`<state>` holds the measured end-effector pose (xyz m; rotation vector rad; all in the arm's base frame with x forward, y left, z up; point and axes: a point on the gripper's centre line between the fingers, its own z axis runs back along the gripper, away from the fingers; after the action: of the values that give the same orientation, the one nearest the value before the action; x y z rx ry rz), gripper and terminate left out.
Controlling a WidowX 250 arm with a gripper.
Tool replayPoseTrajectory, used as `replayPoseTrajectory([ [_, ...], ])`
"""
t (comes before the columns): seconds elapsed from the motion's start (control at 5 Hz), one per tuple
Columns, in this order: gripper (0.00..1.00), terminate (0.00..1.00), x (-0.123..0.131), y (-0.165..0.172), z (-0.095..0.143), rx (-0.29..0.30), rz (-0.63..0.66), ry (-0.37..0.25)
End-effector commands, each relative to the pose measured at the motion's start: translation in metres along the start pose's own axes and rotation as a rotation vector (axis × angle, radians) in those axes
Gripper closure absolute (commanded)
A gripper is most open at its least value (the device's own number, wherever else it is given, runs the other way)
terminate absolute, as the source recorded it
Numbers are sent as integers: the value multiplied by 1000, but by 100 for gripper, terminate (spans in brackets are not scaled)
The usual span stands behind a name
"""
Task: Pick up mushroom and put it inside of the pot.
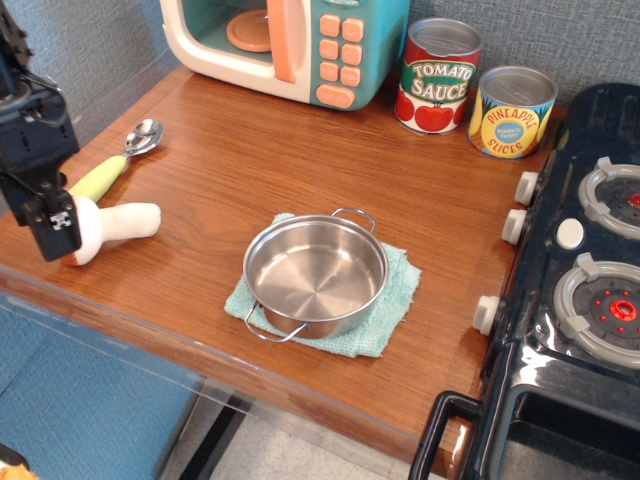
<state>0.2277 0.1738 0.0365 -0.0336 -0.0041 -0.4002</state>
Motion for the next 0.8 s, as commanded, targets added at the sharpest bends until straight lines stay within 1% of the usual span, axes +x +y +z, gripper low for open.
replayPoseTrajectory([
  [0.0,0,0,22,4,-4,42,12,7],
  [0.2,100,0,26,4,-7,45,16,1],
  [0.4,100,0,32,1,-3,55,12,-6],
  [0.6,100,0,45,-9,23,111,16,-66],
])
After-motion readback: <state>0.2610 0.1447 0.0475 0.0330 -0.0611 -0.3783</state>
